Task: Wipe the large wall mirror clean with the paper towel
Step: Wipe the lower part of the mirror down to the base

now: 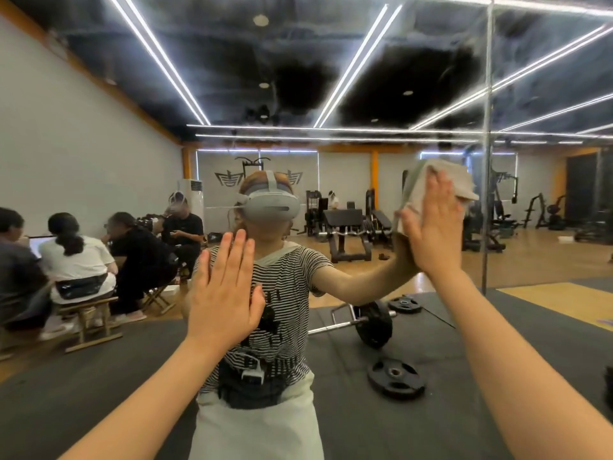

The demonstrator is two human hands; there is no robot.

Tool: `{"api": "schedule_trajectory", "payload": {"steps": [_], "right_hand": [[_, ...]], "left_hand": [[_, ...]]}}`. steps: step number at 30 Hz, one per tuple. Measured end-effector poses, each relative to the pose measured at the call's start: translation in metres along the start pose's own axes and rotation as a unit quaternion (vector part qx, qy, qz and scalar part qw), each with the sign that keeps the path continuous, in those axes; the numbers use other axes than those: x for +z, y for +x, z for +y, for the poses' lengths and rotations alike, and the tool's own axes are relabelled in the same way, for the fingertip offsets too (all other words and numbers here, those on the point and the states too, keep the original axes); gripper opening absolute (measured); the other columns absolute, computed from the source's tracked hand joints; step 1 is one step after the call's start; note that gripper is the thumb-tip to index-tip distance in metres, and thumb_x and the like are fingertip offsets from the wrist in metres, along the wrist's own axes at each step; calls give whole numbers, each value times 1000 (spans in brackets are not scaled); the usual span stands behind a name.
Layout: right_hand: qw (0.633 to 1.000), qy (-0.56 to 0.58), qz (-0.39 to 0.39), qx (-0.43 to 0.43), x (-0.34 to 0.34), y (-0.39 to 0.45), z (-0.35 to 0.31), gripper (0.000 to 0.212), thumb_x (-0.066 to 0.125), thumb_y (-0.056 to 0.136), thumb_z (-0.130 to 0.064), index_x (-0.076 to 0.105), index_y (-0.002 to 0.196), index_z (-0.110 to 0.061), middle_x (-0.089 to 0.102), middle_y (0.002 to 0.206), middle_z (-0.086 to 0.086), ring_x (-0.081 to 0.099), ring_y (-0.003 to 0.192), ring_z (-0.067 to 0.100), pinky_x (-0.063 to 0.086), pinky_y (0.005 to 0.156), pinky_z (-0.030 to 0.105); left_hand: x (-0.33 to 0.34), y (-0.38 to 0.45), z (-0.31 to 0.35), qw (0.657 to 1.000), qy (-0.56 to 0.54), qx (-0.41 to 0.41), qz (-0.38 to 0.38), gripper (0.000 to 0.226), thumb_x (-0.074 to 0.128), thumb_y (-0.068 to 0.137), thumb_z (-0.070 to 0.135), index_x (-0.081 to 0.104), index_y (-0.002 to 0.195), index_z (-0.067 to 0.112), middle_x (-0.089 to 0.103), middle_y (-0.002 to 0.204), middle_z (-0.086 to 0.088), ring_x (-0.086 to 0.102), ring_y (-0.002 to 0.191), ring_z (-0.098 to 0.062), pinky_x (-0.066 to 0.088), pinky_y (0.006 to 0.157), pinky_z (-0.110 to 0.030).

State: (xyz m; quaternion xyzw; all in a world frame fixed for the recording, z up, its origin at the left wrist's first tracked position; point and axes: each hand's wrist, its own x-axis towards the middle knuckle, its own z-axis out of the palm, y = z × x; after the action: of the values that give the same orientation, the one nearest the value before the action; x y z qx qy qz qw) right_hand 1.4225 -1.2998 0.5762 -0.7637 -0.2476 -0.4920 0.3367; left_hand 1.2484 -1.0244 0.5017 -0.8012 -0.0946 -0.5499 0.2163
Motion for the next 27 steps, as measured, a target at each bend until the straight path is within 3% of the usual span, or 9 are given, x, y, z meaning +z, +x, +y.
{"api": "schedule_trajectory", "payload": {"steps": [3, 9, 14, 17, 21, 24, 27], "right_hand": [[999, -8, 12, 48, 0, 4, 8, 72, 22, 97, -53, 1, 155, -16, 0, 163, 8, -9, 147, 16, -9, 117, 40], [995, -2, 62, 83, 21, -7, -36, 65, 9, 95, -39, 8, 155, -13, 4, 163, 7, -2, 150, 24, -6, 120, 48], [999, -36, 20, -35, 47, -23, -122, 61, 16, 97, -32, 10, 155, -14, 7, 163, 8, 6, 149, 26, -4, 118, 46], [995, -18, 30, -90, 66, -31, -170, 60, 22, 97, -32, 20, 153, -12, 17, 161, 9, 14, 148, 26, -4, 118, 46], [990, -33, 36, -135, 70, -32, -155, 57, 26, 99, -33, 28, 151, -10, 23, 159, 10, 19, 146, 26, 2, 118, 45], [979, -56, 27, -194, 62, -25, -130, 57, 26, 99, -32, 21, 151, -10, 19, 159, 7, 12, 147, 21, 0, 119, 41], [990, -56, 25, -125, 42, -16, -86, 55, 17, 99, -35, 8, 150, -16, 7, 159, 2, 4, 146, 17, -2, 119, 39]], "left_hand": [[1, 0, 0, 1000, -2, 0, 11, 71, 34, 88, 36, 24, 149, 1, 17, 159, -16, 1, 150, -24, 2, 120, -46], [3, -1, 1, 1000, 6, 3, 16, 71, 33, 88, 36, 21, 149, 1, 19, 158, -17, 9, 148, -26, 4, 119, -47], [1, -1, 2, 1000, 12, 4, 16, 71, 34, 88, 35, 22, 149, 0, 19, 158, -17, 9, 149, -28, 1, 120, -46], [1, 0, 1, 1000, 5, -1, 18, 71, 35, 88, 35, 22, 149, 1, 15, 159, -14, -2, 150, -23, 2, 119, -46], [1, -1, 0, 1000, -2, 2, 11, 71, 35, 88, 35, 21, 150, 2, 15, 159, -13, 0, 150, -23, 5, 119, -46], [1, -1, -1, 1000, -4, 8, 12, 70, 36, 88, 35, 24, 149, 2, 20, 158, -16, 13, 148, -27, 7, 118, -47], [1, -1, -1, 1000, -12, 8, 13, 70, 35, 88, 35, 24, 149, 3, 22, 157, -17, 16, 146, -29, 8, 118, -48]]}}
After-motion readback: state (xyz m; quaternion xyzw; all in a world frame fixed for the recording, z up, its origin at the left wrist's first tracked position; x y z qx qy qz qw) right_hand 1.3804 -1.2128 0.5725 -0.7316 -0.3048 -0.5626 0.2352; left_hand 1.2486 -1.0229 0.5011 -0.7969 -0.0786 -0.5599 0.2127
